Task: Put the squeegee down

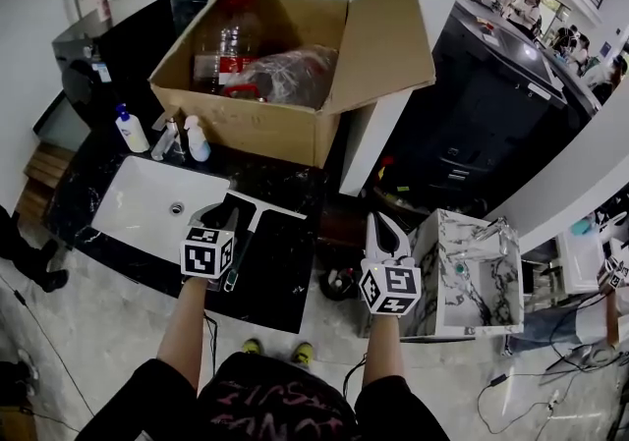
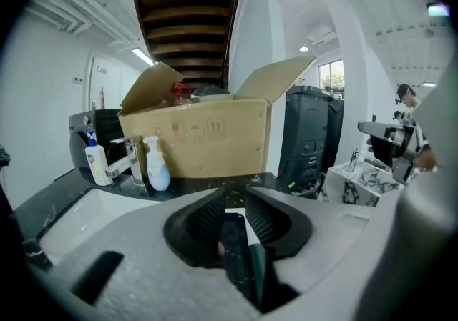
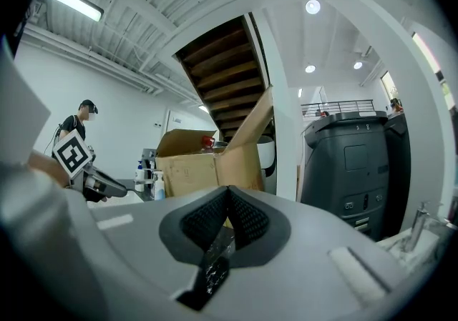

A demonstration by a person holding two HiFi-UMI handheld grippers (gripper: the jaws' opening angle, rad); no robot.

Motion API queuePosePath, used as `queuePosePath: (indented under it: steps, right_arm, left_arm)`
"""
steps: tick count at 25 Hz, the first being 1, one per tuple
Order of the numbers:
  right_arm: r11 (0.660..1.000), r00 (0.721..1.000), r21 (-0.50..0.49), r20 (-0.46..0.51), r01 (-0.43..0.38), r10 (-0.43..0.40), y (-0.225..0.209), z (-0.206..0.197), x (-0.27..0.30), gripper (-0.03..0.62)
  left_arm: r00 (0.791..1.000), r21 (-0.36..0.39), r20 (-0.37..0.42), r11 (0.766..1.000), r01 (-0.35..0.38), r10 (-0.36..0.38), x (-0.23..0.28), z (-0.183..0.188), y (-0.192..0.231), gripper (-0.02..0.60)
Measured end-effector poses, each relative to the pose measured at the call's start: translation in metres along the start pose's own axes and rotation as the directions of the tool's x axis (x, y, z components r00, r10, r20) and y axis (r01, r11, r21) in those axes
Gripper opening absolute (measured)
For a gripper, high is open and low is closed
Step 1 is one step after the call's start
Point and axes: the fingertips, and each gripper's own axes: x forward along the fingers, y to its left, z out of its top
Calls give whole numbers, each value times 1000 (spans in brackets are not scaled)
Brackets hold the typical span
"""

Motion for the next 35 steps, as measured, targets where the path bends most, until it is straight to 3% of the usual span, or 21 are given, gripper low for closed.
queuePosePath:
  steps: [14, 35]
  right_arm:
    - [1000, 1000, -7, 22, 10, -10, -2, 10, -6, 9]
    - [999, 1000, -36, 13, 14, -14, 0, 15, -13, 9]
  left_arm:
    - [982, 42, 186, 998, -47, 39, -41, 71, 6, -2]
    - [950, 38, 313, 999, -33, 19, -74, 95, 4, -2]
